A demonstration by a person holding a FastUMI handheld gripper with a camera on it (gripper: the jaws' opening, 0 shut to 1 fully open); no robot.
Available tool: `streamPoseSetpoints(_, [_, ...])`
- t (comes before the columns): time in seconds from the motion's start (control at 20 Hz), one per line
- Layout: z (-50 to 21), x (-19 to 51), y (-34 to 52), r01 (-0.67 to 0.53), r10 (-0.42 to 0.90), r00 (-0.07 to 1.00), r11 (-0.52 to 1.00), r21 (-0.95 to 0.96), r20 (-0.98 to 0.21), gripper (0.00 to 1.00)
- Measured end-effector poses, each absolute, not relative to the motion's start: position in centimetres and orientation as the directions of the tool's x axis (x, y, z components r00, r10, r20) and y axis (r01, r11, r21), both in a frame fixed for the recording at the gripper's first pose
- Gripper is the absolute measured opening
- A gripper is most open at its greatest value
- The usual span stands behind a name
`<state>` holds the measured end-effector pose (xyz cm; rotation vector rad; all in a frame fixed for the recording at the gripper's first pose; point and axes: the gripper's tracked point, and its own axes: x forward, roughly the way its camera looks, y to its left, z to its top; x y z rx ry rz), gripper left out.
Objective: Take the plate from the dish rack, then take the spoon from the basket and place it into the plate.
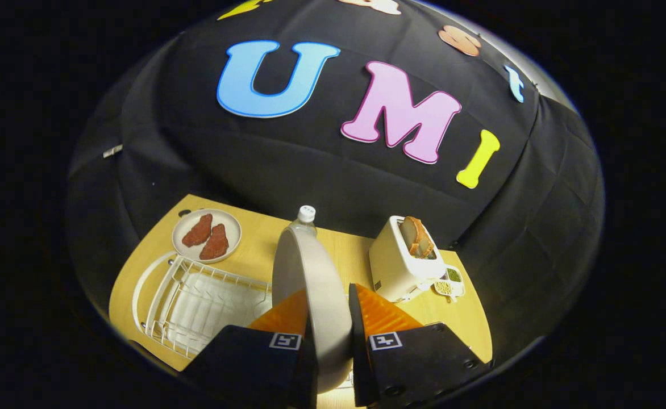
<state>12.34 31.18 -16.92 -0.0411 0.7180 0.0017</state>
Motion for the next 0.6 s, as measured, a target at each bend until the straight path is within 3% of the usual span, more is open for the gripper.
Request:
streamPoseSetpoints(0.35, [-11.5, 6.4, 21.9, 0.001, 0.149, 0.748, 0.974, 0.225, -0.647, 0.28])
streamPoseSetpoints(0.6, [-14.1, -0.6, 17.0, -0.040, 0.271, 0.666, 0.944, 0.329, -0.695, 0.28])
